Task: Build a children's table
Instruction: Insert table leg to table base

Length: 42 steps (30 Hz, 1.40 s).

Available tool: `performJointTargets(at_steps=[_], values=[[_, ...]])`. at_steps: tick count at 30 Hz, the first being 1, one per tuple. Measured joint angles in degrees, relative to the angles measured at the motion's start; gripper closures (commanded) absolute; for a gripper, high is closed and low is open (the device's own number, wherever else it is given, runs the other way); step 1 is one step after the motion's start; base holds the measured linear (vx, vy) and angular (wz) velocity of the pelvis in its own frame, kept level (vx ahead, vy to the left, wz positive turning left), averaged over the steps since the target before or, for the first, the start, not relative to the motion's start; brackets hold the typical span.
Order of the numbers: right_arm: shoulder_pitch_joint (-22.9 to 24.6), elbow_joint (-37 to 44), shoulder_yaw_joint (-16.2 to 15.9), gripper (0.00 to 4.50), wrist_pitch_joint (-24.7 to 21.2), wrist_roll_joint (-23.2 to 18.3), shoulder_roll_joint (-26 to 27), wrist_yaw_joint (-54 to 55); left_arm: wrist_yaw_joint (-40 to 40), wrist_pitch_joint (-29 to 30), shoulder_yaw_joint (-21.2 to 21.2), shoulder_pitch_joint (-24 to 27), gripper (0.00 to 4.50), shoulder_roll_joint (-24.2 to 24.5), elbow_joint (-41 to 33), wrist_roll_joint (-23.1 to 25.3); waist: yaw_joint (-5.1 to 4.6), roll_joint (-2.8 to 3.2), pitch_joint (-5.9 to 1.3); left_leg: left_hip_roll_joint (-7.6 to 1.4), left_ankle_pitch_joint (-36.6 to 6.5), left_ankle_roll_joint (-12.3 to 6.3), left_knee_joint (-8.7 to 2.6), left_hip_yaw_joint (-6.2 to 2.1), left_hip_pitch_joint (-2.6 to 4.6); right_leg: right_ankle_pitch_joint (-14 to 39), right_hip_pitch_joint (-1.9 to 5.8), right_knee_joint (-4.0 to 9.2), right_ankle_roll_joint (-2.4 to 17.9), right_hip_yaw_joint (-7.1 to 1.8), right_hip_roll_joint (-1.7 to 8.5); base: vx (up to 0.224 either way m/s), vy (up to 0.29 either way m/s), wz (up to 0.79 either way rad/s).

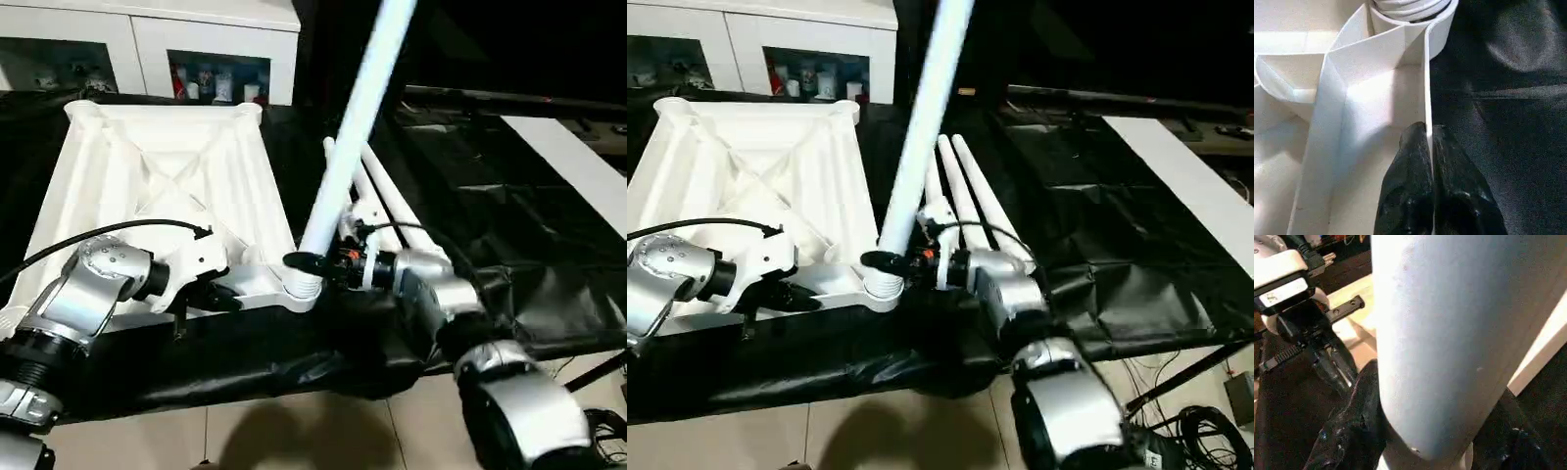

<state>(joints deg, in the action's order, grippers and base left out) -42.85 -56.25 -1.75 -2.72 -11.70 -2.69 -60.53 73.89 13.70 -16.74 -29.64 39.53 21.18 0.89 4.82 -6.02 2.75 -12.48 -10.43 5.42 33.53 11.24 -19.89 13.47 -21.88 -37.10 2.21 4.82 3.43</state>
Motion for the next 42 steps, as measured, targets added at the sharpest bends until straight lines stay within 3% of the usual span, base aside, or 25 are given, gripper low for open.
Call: performJointTargets(at_steps=[10, 19, 23, 27, 35, 42], values=[[6.11, 6.12, 2.06, 2.63, 0.91, -2.4, 2.6, 5.95, 0.01, -0.4, -0.5, -1.05, 4.5, -0.69, 1.75, 0.13, 0.05, 0.24, 0.12, 0.01, 0.02, 0.03, 0.04, 0.0, 0.05, -0.08, 0.03, 0.02, 0.02, -0.07, 0.0, 0.0, 0.0, 0.0], [9.92, 10.78, 3.63, 2.63, 0.1, -4.73, 3.58, 8.44, 0.11, -0.37, -0.55, -1.61, 4.5, -1.7, 2.14, 0.1, 0.32, 1.0, 0.63, 0.07, 0.01, 0.03, -0.02, 0.01, -0.05, -0.06, 0.02, 0.15, -0.01, -0.2, -0.01, 0.0, 0.0, 0.0], [12.86, 15.29, 1.41, 2.63, 2.8, -3.86, 1.92, 7.09, 0.4, -0.88, -1.1, -2.05, 4.5, -2.11, 2.35, 0.03, 0.43, 1.43, 0.92, 0.39, 0.01, 0.03, -0.2, 0.05, -0.08, 0.02, 0.0, 0.21, -0.14, -0.72, -0.01, 0.0, 0.0, 0.0], [15.44, 17.87, 1.18, 2.63, 4.35, -3.51, 1.26, 6.12, 0.84, -1.14, -1.14, -2.1, 4.5, -2.25, 2.34, -0.14, 0.37, 1.57, 1.01, 0.62, 0.0, 0.0, -0.44, 0.05, -0.13, 0.05, 0.0, 0.45, -0.2, -1.02, -0.01, 0.0, 0.0, 0.0], [19.79, 23.63, 0.6, 2.63, 3.87, -4.24, 0.41, 6.31, 1.45, -1.44, -1.15, -1.87, 4.5, -2.47, 2.04, -0.72, 0.54, 1.79, 1.16, 0.66, 0.01, -0.02, -0.83, 0.14, -0.25, 0.06, 0.12, 1.0, -0.21, -1.02, -0.02, 0.0, 0.0, 0.0], [19.97, 24.7, -0.68, 2.63, 3.26, -4.18, -0.59, 6.23, 1.63, -1.68, -1.12, -1.88, 4.5, -2.34, 2.1, -0.7, 0.47, 1.88, 1.21, 0.66, 0.01, -0.02, -0.95, 0.15, -0.21, 0.1, 0.12, 1.06, -0.27, -1.03, -0.02, 0.0, 0.0, 0.0]])
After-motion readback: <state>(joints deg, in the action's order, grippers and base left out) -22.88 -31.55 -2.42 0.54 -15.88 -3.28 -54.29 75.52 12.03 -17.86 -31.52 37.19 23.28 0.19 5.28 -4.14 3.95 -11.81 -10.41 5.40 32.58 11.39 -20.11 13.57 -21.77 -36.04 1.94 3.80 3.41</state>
